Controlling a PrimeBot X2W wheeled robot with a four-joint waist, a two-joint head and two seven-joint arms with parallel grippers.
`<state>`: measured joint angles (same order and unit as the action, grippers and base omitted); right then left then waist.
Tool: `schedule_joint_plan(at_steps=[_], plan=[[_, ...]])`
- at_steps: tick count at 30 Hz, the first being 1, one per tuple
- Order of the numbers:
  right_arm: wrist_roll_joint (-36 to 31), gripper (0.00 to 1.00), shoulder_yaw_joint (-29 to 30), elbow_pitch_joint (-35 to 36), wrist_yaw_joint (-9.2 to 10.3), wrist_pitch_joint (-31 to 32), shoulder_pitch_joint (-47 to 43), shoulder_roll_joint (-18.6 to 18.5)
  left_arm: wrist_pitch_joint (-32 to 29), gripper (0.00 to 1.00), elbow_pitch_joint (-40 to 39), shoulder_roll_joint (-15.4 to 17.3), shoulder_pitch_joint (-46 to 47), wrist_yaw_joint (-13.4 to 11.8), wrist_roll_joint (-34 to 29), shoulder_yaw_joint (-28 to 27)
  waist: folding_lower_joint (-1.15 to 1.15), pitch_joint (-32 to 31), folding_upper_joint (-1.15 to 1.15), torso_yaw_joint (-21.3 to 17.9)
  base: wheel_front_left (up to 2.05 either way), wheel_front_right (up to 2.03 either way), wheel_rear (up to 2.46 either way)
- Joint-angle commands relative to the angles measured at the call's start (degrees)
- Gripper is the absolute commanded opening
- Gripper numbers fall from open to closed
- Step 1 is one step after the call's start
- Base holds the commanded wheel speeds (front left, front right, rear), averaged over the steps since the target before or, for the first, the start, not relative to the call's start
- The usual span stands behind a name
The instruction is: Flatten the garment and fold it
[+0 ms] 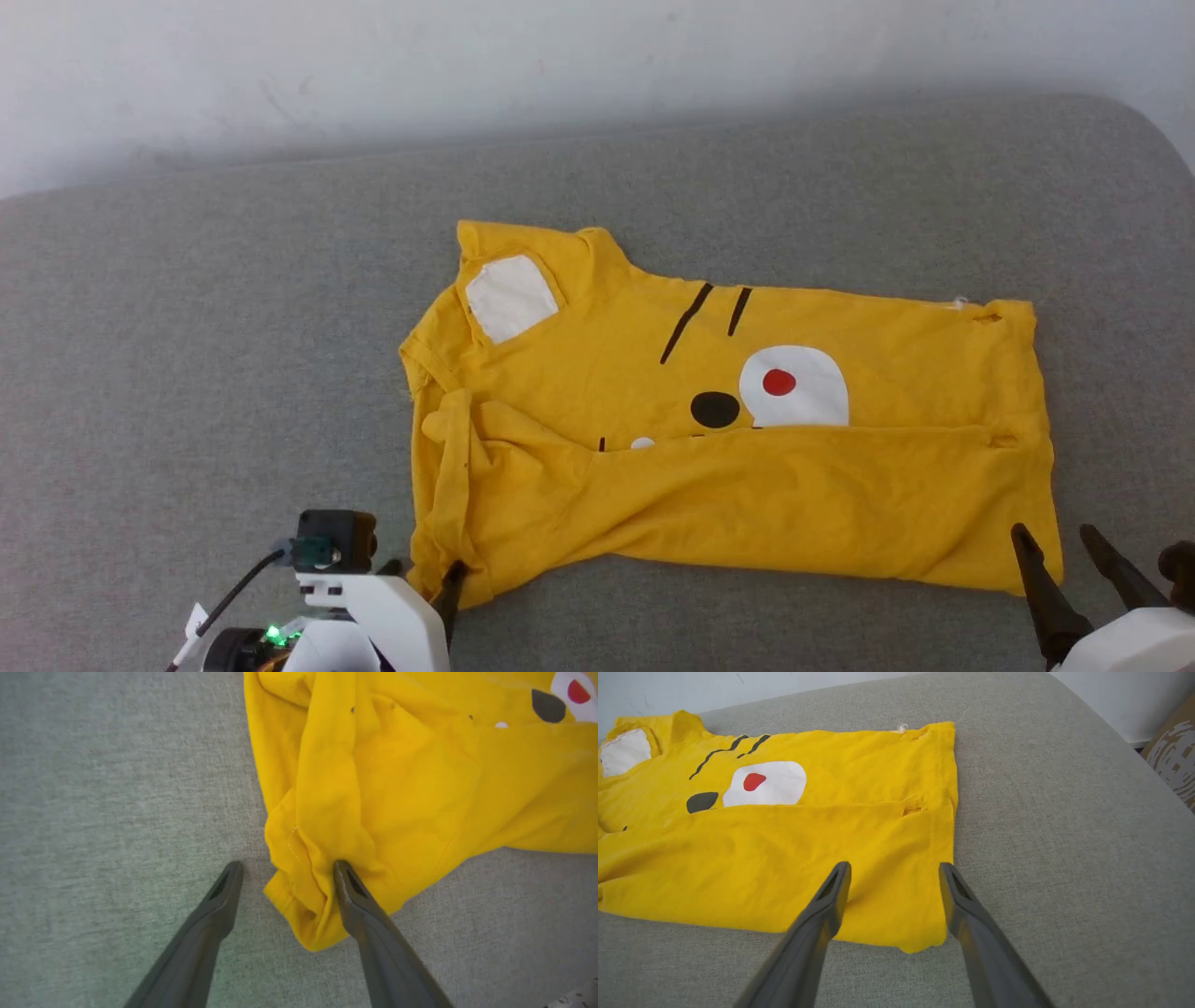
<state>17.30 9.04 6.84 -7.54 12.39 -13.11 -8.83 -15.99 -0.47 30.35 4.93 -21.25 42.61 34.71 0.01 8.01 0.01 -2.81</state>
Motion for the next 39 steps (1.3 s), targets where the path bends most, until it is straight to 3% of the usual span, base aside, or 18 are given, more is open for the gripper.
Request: schedule_joint_plan(at_steps=[1, 7, 8, 9, 10, 19, 26, 37, 38, 39], plan=[[0.5, 1.0, -0.2, -0.4, 0.05, -0.3, 1.0, -0.2, -1.4, 1.0, 0.5, -0.8, 0.7, -0.3, 0.8, 0.6, -0.01, 1.4, -0.01, -0.7, 0.0, 0.0, 0.0], [0.9, 1.0, -0.7, -1.3, 0.05, -0.5, 1.8, -0.6, -4.4, 1.0, 0.6, -1.9, 0.9, 1.2, 2.6, 2.2, -0.01, 2.6, -0.01, -0.7, 0.0, 0.0, 0.0], [0.9, 1.0, -0.9, -1.4, 0.05, -0.5, 2.0, -0.7, -4.6, 0.68, 0.7, -1.9, 1.1, 1.5, 2.6, 2.5, -0.01, 2.7, -0.01, -0.7, 0.0, 0.0, 0.0], [1.0, 1.0, -1.1, -1.6, 0.05, -0.5, 2.2, -0.9, -4.7, 0.24, 1.0, -2.0, 1.3, 1.7, 2.6, 2.7, -0.01, 2.9, -0.01, -0.6, 0.0, 0.0, 0.0], [1.0, 1.0, -1.4, -1.8, 0.05, -0.5, 2.6, -1.0, -4.6, 0.0, 1.4, -2.2, 1.3, 1.7, 2.6, 2.7, -0.01, 3.1, -0.01, -0.6, 0.0, 0.0, 0.0], [1.0, 1.0, -2.3, -2.7, 0.05, 1.1, 6.0, -5.0, -0.5, 0.0, 1.8, -2.4, 0.3, 1.3, 3.4, 0.2, -0.01, 2.3, -0.01, -0.8, 0.0, 0.0, 0.0], [0.2, 1.0, 0.4, -5.4, 0.05, 8.4, 5.1, -6.7, 1.3, 0.0, 0.1, -1.9, -1.4, 0.9, 3.8, -0.8, -0.01, 2.1, -0.01, -0.2, 0.0, 0.0, 0.0], [2.3, 1.0, -1.1, -14.5, 0.05, 9.5, 6.7, -3.9, 1.5, 0.0, -0.5, -2.1, -0.5, 1.0, 3.5, -0.5, -0.01, 3.0, -0.01, 0.8, 0.0, 0.0, 0.0], [2.8, 0.61, -1.5, -15.4, 0.05, 9.9, 7.1, -3.8, 1.5, 0.0, -0.5, -2.1, -0.4, 1.0, 3.5, -0.5, -0.01, 3.0, -0.01, 0.8, 0.0, 0.0, 0.0], [3.3, 0.0, -1.5, -16.1, 0.05, 10.0, 7.7, -3.4, 1.5, 0.0, -0.4, -2.1, -0.3, 1.0, 3.4, -0.5, -0.01, 3.0, -0.01, 0.8, 0.0, 0.0, 0.0]])
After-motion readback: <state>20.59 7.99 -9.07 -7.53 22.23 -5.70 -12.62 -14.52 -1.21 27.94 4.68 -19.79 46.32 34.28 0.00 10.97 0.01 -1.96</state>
